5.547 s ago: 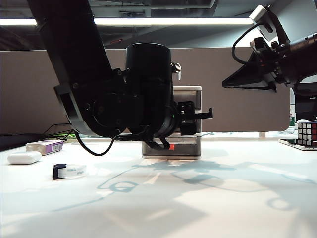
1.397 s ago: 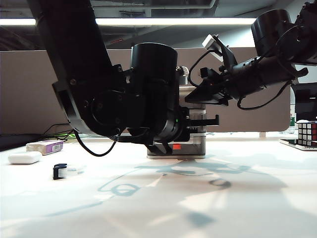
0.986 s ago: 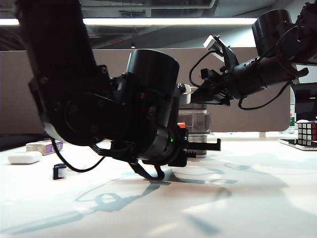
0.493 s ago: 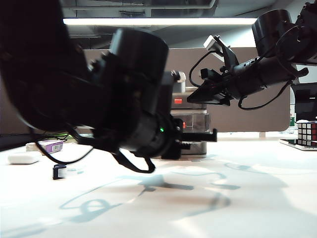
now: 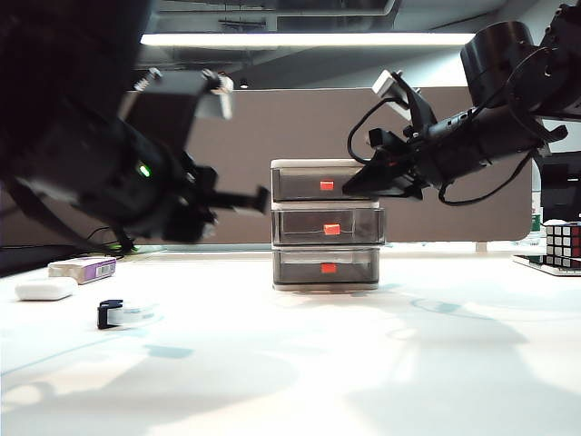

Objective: Open the second layer of the drawer on the table, pick up the transparent tape on the table and put it in, and finally close the drawer.

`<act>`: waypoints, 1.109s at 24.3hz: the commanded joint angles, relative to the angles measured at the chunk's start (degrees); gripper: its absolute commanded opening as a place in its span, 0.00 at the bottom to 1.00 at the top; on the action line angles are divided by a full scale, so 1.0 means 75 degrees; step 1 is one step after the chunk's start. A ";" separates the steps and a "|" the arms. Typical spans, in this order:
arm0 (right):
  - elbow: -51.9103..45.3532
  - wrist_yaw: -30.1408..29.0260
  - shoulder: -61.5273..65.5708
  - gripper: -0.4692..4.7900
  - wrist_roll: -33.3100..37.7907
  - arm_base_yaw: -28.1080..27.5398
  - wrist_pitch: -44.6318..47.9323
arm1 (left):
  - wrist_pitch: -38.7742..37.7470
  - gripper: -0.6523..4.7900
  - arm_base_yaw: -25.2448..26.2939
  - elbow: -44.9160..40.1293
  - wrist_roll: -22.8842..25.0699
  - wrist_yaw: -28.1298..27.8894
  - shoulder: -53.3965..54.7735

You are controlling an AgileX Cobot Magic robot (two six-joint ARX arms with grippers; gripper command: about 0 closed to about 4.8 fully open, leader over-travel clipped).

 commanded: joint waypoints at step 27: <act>0.0041 -0.1577 -0.1399 0.08 -0.0029 0.0044 -0.1585 | -0.2981 0.88 0.2903 0.0833 0.2515 0.3838 -0.1550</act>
